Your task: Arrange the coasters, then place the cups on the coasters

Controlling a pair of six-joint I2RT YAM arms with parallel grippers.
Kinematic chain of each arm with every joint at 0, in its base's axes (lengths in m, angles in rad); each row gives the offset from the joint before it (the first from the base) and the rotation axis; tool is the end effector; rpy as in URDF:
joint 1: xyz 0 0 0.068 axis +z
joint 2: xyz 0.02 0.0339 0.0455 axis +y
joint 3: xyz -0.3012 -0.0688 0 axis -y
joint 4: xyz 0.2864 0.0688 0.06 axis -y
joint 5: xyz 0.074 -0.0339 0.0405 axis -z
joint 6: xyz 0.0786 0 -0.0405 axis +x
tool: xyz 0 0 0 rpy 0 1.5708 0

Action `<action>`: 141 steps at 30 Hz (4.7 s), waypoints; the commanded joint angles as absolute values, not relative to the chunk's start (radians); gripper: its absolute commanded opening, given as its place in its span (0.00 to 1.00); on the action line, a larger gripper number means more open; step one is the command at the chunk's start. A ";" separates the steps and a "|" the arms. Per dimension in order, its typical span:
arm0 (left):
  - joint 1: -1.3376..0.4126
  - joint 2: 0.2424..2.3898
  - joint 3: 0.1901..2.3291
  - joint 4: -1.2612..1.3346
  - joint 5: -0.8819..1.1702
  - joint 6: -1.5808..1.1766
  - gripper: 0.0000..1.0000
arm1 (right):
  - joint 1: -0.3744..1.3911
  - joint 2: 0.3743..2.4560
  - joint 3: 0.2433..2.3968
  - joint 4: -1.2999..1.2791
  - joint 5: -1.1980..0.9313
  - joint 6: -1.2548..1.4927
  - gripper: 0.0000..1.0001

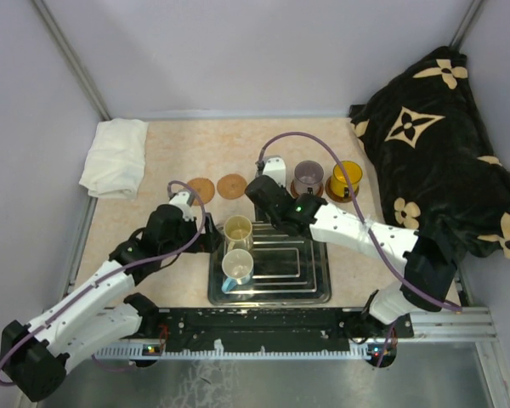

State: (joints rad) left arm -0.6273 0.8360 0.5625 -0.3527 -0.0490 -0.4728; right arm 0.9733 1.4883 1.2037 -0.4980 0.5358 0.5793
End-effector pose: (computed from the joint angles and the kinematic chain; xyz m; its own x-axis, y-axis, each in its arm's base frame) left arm 0.1914 -0.1340 0.2280 -0.6748 -0.0726 -0.7344 0.2773 0.8973 -0.3434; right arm 0.2511 0.2976 0.2910 -0.6096 -0.0592 -0.7905 -0.2073 0.9744 0.0869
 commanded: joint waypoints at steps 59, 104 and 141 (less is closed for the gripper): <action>-1.103 0.762 0.655 -0.713 -0.168 -0.809 0.64 | 0.858 1.307 1.065 -0.435 0.527 0.585 0.43; -1.266 1.029 0.661 -0.609 -0.345 -0.786 0.34 | 0.851 1.314 1.031 -0.414 0.513 0.575 0.43; -1.223 1.126 1.264 -1.078 -0.828 -0.693 0.00 | 0.852 1.249 0.951 -0.340 0.552 0.579 0.36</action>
State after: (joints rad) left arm -1.3380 1.1309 1.2377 -1.0386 -0.7185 -0.7780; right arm 0.8616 1.3022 0.9722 -0.4030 0.5217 0.5770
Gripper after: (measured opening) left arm 0.234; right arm 0.360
